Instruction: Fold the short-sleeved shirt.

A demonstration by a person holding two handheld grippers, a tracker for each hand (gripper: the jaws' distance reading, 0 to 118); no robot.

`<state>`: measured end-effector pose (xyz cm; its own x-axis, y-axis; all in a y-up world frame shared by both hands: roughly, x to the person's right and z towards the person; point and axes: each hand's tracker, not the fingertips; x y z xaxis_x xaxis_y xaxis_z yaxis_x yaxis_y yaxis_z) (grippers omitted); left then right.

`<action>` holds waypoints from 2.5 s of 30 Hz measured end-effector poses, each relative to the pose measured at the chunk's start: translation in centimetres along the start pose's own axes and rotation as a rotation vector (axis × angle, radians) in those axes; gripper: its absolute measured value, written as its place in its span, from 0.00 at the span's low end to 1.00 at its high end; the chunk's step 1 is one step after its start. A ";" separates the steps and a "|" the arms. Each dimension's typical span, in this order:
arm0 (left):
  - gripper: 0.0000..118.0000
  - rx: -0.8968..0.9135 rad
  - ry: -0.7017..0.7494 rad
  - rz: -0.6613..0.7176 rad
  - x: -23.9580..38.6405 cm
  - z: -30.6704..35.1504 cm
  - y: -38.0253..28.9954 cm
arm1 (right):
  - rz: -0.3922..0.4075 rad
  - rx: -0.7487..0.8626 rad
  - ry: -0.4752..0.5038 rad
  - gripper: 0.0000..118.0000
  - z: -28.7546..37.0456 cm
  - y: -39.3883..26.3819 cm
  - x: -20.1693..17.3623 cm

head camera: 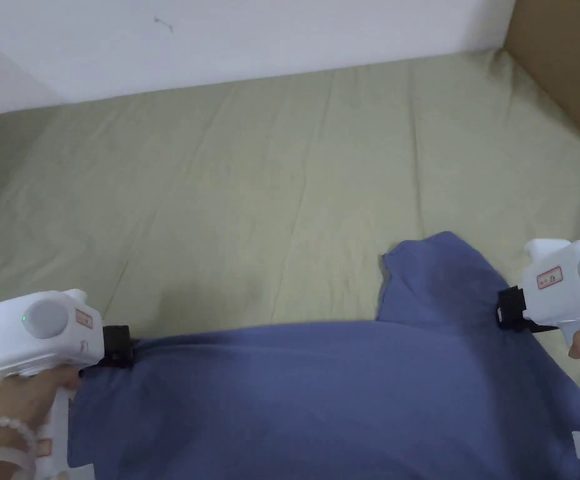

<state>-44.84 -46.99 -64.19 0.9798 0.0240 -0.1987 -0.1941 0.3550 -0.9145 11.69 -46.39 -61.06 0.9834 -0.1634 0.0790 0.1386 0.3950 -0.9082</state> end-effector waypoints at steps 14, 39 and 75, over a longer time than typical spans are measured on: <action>0.01 0.075 0.003 -0.128 1.2 3.5 2.0 | -0.024 0.114 0.068 0.04 4.7 2.9 1.3; 0.01 0.252 -0.097 -0.107 -6.3 16.6 -17.1 | 0.115 0.100 0.056 0.04 16.1 -16.9 1.9; 0.25 0.273 -0.535 0.455 -20.5 14.6 -25.9 | 0.234 0.277 0.256 0.00 14.7 -22.9 -19.4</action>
<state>-59.22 -42.99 -31.25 0.7091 0.6497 -0.2741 -0.6348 0.4188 -0.6494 -8.87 -39.01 -35.77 0.9360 -0.2456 -0.2522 -0.0242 0.6699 -0.7420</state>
